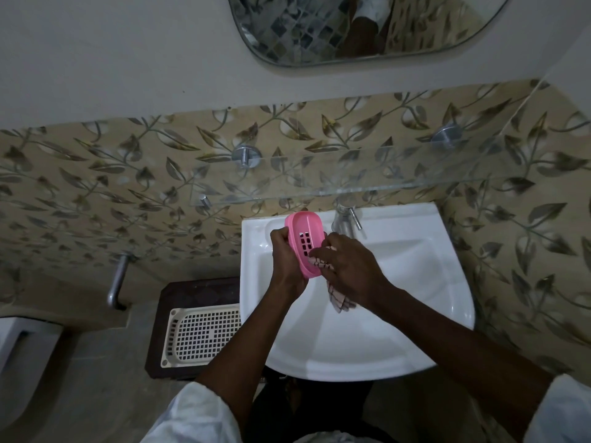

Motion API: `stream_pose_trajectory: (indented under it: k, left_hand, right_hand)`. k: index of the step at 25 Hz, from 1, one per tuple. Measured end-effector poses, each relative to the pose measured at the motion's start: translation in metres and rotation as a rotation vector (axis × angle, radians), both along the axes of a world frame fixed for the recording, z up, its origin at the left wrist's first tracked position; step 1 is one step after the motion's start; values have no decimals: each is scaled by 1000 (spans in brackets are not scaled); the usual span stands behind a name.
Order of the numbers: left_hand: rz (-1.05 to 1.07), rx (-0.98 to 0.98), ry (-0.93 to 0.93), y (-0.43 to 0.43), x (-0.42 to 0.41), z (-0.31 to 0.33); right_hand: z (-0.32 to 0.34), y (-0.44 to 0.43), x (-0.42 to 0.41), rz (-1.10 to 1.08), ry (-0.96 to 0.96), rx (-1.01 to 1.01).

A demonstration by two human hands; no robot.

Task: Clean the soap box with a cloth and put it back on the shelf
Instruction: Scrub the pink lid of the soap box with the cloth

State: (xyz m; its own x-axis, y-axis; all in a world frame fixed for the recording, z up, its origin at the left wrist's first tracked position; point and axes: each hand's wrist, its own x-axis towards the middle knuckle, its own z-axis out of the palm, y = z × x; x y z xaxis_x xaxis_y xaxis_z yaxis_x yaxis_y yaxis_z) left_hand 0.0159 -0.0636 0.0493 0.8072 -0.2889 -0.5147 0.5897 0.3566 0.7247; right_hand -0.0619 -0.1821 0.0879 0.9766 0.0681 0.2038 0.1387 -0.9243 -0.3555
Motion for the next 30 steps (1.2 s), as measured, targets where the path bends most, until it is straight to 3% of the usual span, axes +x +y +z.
stream_pose_trajectory:
  k: [3,6,9,12,15,17,19,22,25,30]
  left_hand:
    - [-16,17,41,-1,-5,-1]
    - [-44,15,44,1,-6,-2]
    - [-51,-2,40,5,0,-2]
    - [-94,7,-12,3,-1,-5]
    - [-100,39,4,3,-5,-6]
    - [-85,11,41,8,-4,-3]
    - [-93,-61,55,17,3,-1]
    - [-126,-156,50,34,11,2]
    - [-217,-302,93,47,13,3]
    - [-487,-382,120,43,5,9]
  right_hand:
    - [0,-3,8,-102,59,120]
    - [2,-5,16,-138,69,108]
    - [6,-7,23,-58,130,104]
    - [13,-10,28,-159,59,218]
    - [11,-7,23,40,92,149]
    - [11,-14,23,56,149,176]
    - [7,-28,21,-138,125,411]
    - [3,-64,17,-466,256,1057]
    - [-7,-88,0,-461,443,1402]
    - [-11,-82,-14,-322,359,1704]
